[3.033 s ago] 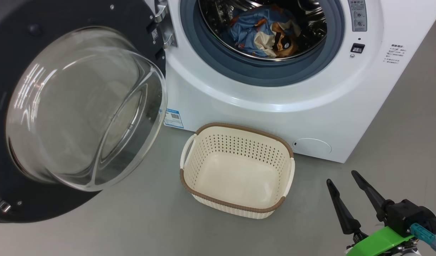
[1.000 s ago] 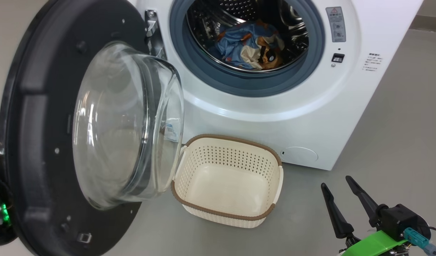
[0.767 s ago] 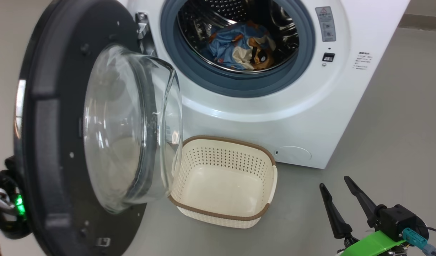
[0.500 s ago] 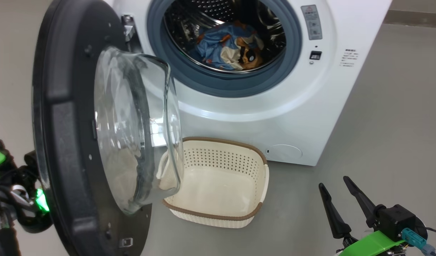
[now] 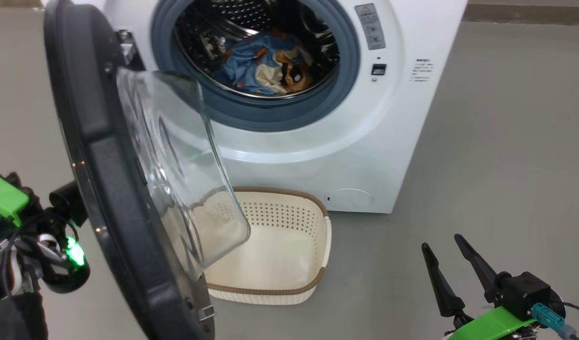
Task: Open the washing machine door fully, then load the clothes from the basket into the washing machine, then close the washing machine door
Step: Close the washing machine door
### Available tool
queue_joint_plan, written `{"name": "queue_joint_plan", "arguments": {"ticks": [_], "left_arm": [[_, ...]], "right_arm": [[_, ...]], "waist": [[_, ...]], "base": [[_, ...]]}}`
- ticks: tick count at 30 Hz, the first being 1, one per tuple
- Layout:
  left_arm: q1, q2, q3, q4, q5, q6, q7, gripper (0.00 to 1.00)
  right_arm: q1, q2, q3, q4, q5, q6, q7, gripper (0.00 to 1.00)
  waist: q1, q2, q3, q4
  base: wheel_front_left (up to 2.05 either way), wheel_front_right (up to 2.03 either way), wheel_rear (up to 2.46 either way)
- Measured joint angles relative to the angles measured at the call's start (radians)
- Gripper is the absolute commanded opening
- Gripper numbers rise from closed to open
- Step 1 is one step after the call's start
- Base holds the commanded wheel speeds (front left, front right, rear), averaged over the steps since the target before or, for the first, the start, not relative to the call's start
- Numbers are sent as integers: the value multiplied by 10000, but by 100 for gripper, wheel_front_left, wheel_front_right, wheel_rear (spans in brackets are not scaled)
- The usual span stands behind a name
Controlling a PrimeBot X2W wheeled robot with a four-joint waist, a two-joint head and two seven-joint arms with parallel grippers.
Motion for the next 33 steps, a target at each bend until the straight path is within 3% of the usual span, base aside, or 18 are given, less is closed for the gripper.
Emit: {"name": "queue_joint_plan", "arguments": {"ticks": [14,21,33], "left_arm": [[-984,-105,-1003,1425,-245,-1018,-1425,0],[-1806,-146,-1875,2945,-752,-1848,-2669,0],[-2512,-198,-2196,4815,-911,-2872,-3649,0]], "right_arm": [[-14,13,-84,6,0,0,0,100],[-134,15,-52,29,0,0,0,100],[-179,36,-10,117,0,0,0,100]], "waist": [[0,0,76,-543],[0,0,144,-788],[-1,0,4,-1074]], "base": [[0,0,0],[0,0,0],[0,0,0]]}}
